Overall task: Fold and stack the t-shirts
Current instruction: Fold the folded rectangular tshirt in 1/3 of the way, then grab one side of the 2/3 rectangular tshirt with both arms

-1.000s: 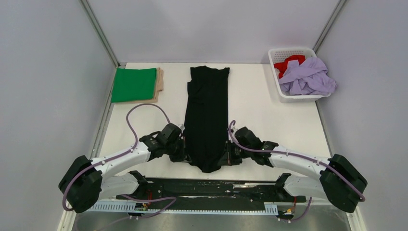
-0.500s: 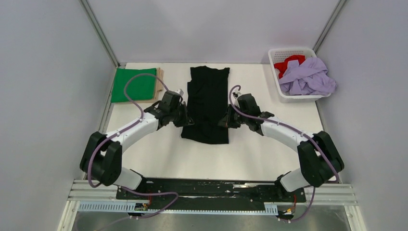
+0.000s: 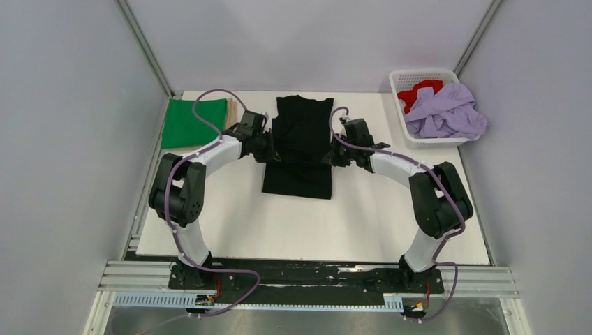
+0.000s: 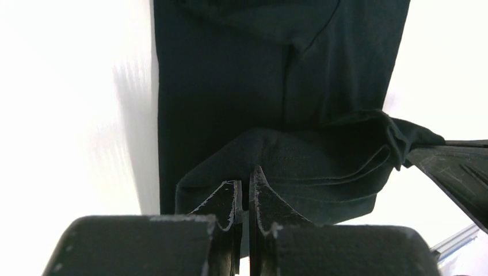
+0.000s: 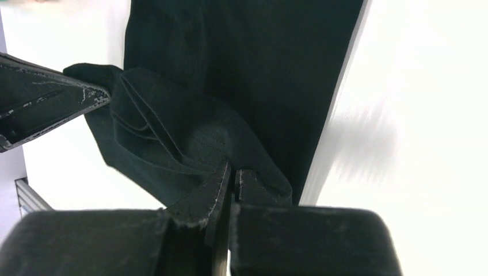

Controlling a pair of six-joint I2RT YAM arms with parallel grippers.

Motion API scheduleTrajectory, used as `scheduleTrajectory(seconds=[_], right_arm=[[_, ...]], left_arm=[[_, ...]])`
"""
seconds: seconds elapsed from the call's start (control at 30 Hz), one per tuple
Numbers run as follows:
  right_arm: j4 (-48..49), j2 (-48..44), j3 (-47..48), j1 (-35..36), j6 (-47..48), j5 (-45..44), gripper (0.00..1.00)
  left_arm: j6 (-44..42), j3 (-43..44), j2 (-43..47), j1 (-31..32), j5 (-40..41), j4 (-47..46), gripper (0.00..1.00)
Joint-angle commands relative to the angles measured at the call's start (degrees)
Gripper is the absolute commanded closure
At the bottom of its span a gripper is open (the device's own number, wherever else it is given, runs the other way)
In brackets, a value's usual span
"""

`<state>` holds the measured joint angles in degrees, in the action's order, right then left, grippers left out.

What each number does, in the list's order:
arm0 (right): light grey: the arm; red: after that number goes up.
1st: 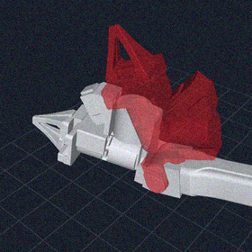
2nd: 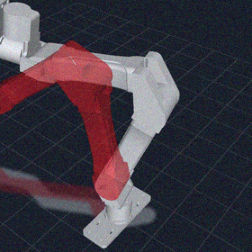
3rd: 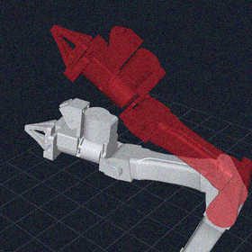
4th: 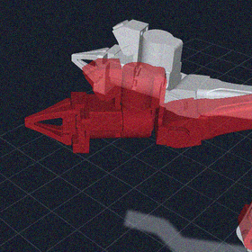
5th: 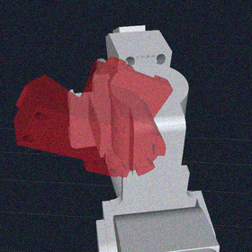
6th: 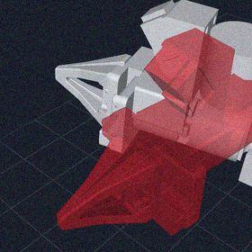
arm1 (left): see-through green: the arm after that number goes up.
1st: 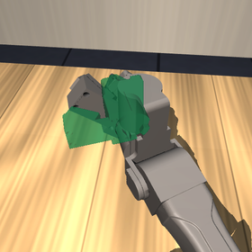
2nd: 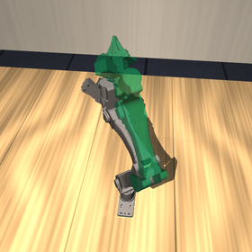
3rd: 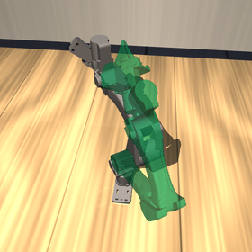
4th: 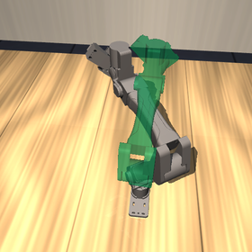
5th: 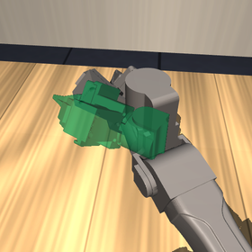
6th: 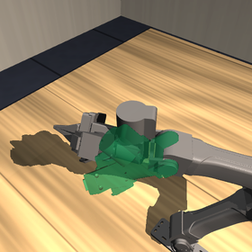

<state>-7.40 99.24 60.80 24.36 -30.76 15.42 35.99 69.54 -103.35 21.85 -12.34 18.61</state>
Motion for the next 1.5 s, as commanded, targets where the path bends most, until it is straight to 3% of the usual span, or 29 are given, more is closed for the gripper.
scheduleTrajectory(seconds=[0.0, 0.17, 0.3, 0.37, 0.4, 0.43, 0.47, 0.53, 0.6, 0.63, 0.93, 1.07, 1.2, 1.33, 1.47], right_arm=[[2.9, 3.0, 5.0, -1.3, 4.0, -0.3, 1.0], [3.6, 7.1, 8.0, -2.2, 4.7, 1.1, 1.0], [4.3, 10.0, 10.4, -3.0, 4.8, 1.2, 0.91], [4.8, 11.1, 11.7, -3.3, 4.9, 0.9, 0.79], [4.9, 11.5, 12.5, -3.6, 5.0, 0.8, 0.66], [4.6, 11.6, 13.3, -3.8, 5.1, 0.8, 0.58], [4.5, 11.4, 13.7, -3.8, 5.0, 0.8, 0.47], [4.4, 9.1, 13.2, -3.8, 4.6, 0.9, 0.29], [4.7, 6.1, 11.2, -3.6, 4.3, 0.9, 0.05], [4.7, 4.6, 9.8, -3.5, 4.2, 0.8, 0.01], [3.7, -11.9, -10.1, -1.5, -4.1, 1.6, 0.0], [4.0, -14.7, -15.9, 0.6, -9.0, 3.5, 0.0], [5.0, -14.1, -17.4, 1.4, -13.2, 3.3, 0.02], [6.2, -12.7, -18.2, 2.9, -14.5, 2.9, 0.05], [6.3, -11.9, -18.3, 4.1, -14.7, 0.8, 0.1]], left_arm=[[-3.4, 5.2, -2.2, -1.0, -0.6, 0.2, 1.0], [-4.6, 8.4, -5.6, -2.0, -1.3, 0.7, 0.99], [-5.7, 11.7, -9.0, -2.7, -1.8, 2.2, 0.81], [-5.8, 12.9, -10.3, -3.3, -3.1, 1.6, 0.64], [-5.7, 13.4, -10.8, -3.6, -4.0, 1.4, 0.47], [-5.6, 14.6, -11.0, -4.0, -4.7, 1.7, 0.39], [-5.7, 15.3, -11.1, -4.1, -4.7, 2.0, 0.18], [-6.2, 16.9, -9.9, -4.3, -4.6, 3.2, 0.02], [-6.3, 15.3, -7.3, -4.4, -4.4, 3.5, 0.0], [-6.2, 14.4, -6.1, -4.4, -4.0, 3.2, 0.0], [-4.6, -8.8, 12.6, -4.4, -2.2, 2.9, 0.0], [-2.3, -15.0, 13.5, -4.4, -3.7, 0.1, 0.0], [-2.2, -15.6, 9.4, -4.4, -3.3, -0.2, 0.03], [-1.4, -15.7, 5.2, -4.4, -5.4, -1.8, 0.15], [-1.0, -16.1, 3.6, -4.4, -5.4, -2.2, 0.46]])
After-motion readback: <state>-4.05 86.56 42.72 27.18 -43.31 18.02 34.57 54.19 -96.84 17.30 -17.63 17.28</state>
